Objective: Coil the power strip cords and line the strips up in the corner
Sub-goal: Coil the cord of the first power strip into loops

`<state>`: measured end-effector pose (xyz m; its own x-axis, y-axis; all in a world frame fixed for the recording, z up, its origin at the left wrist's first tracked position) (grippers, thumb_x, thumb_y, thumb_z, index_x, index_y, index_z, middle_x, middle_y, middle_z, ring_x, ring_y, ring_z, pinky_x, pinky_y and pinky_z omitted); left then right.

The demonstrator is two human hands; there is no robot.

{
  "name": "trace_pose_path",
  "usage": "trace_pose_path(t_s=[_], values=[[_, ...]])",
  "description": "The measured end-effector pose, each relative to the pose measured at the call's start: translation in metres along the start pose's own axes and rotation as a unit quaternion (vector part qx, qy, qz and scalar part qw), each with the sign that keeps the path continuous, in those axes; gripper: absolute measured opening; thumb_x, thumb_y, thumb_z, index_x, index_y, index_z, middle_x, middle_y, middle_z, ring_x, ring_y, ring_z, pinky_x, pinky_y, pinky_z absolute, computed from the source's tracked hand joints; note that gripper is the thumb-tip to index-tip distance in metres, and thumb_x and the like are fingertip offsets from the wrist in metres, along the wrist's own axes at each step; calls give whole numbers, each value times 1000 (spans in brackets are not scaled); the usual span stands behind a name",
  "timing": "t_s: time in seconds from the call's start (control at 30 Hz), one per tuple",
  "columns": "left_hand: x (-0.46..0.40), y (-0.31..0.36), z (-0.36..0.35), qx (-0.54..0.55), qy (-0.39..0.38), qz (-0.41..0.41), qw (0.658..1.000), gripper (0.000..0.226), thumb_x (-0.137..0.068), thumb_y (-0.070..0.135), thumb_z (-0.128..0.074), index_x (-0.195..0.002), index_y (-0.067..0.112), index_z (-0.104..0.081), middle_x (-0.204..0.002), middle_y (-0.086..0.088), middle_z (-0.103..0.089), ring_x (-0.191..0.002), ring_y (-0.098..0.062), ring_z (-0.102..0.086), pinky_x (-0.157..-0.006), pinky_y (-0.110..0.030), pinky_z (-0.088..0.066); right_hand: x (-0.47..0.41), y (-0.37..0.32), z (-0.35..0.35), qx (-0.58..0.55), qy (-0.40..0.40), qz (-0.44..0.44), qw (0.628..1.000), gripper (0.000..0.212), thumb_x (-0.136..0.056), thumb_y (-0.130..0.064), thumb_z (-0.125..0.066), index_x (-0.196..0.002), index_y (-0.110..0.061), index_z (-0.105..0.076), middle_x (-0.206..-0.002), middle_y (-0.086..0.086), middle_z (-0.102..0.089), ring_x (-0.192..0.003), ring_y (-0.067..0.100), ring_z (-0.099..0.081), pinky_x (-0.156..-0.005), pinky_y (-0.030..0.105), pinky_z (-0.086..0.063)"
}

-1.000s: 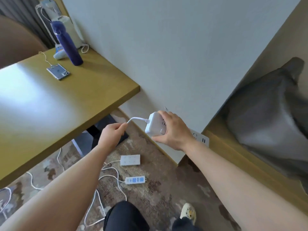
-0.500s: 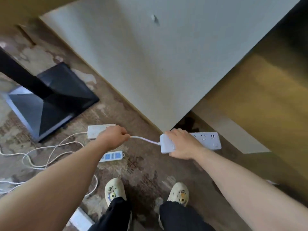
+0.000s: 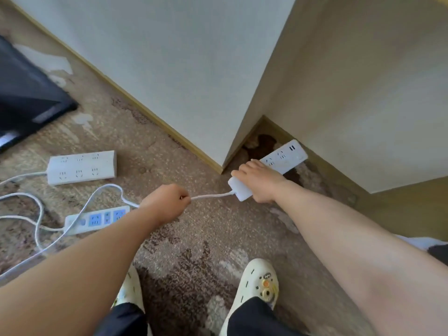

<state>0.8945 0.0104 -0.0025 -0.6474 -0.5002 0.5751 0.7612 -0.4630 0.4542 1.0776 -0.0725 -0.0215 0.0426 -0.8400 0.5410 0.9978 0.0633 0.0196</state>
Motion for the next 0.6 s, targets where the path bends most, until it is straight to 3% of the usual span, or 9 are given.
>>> trace_pose_path(t_s=[0.23,0.33,0.43,0.5,0.6], values=[[-83,-9,-54,13,-20,17,1000,27,-98,36,-47,-75,29,-59,-64,4,-60,-49,-12,-51,-42,-23,-36,-66,49,-55,62,-15,-29,998,74,-73,2,-68,-137,-16,-38,-135,9,-42,-124,32,-39,-107,43,-30],[-103,-16,-73,25,-19,31,999,24,-98,36,-47,-76,31,-58,-64,6,-58,-49,-12,-51,-42,-23,-34,-90,59,-70,105,-7,-53,993,82,-74,-4,-70,-144,-20,-32,-141,7,-39,-128,32,-36,-106,48,-28],[-113,-16,-91,29,-40,26,998,22,-99,33,-44,-91,26,-64,-70,5,-61,-56,-14,-54,-46,-26,-38,-102,63,-81,128,17,-91,988,80,-80,-17,-70,-147,-25,-28,-151,8,-34,-131,32,-36,-98,48,-35],[-116,-13,-100,31,-61,19,997,24,-100,27,-41,-100,22,-64,-77,1,-63,-61,-17,-56,-53,-30,-46,-101,67,-90,80,33,-135,987,82,-81,-18,-70,-148,-32,-25,-158,9,-22,-130,35,-36,-92,45,-40],[-120,-9,-110,46,-79,19,996,26,-99,16,-39,-100,18,-64,-80,-3,-63,-62,-19,-53,-56,-35,-46,-83,72,-112,-140,71,-262,952,83,-84,-17,-68,-148,-37,-19,-162,11,2,-129,40,-35,-85,42,-52]])
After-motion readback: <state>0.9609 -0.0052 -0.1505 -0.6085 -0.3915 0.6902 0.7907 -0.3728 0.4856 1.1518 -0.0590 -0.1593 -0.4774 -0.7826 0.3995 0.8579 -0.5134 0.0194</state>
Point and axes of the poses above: each hand's wrist, its own x-axis away from the middle knuckle, its own z-axis out of the back of the hand, y = z × x, the point moved 10 cm from there along -x, towards the middle knuckle
